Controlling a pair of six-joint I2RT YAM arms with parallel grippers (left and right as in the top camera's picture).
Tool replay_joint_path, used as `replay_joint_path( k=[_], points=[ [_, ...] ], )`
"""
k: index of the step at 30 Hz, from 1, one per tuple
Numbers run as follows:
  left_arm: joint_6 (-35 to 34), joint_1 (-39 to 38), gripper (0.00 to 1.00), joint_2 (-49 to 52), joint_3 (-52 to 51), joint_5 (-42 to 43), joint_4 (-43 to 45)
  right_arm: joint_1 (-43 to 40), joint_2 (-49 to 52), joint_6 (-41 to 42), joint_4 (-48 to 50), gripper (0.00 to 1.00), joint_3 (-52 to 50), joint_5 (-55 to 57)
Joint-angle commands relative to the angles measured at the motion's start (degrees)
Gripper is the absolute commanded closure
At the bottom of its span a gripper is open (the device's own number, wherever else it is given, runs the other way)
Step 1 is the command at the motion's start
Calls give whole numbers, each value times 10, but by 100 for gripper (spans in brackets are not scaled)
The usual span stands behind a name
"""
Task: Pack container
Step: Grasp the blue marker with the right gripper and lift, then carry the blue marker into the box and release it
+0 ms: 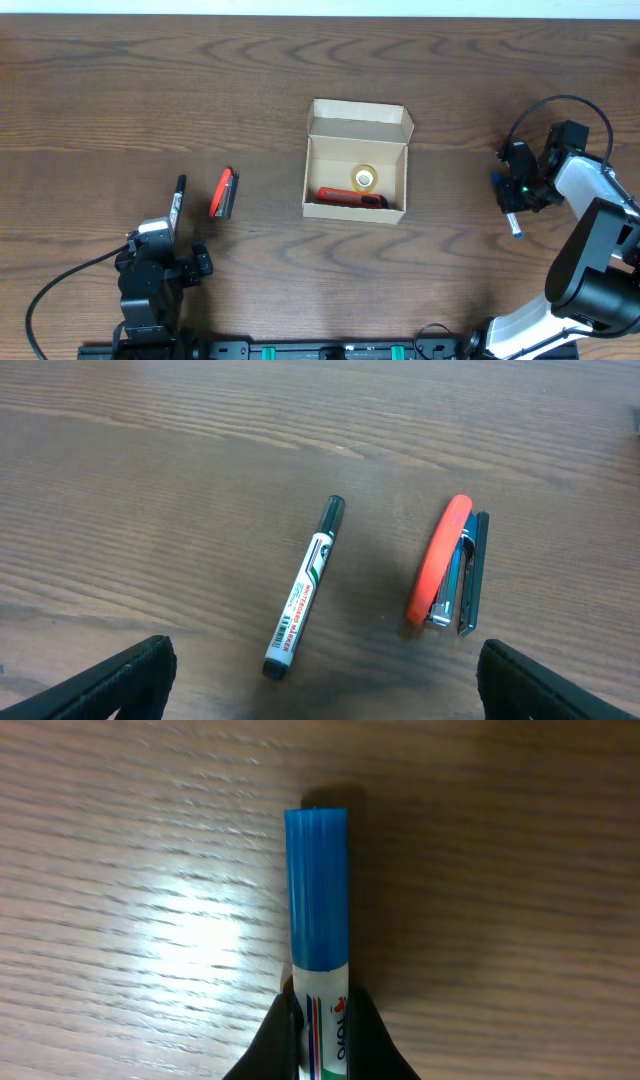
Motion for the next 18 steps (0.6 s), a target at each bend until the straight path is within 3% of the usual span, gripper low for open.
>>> replay_joint_path(
  k=[1, 14, 18],
  points=[
    [-4, -2, 5, 0, 10, 2, 1, 12, 19, 16, -3, 99, 1, -59],
    [-4, -2, 5, 0, 10, 2, 0, 171, -85, 48, -37, 99, 187, -213],
    [-4, -2, 5, 0, 10, 2, 0, 268, -86, -33, -99, 99, 245, -212]
  ],
)
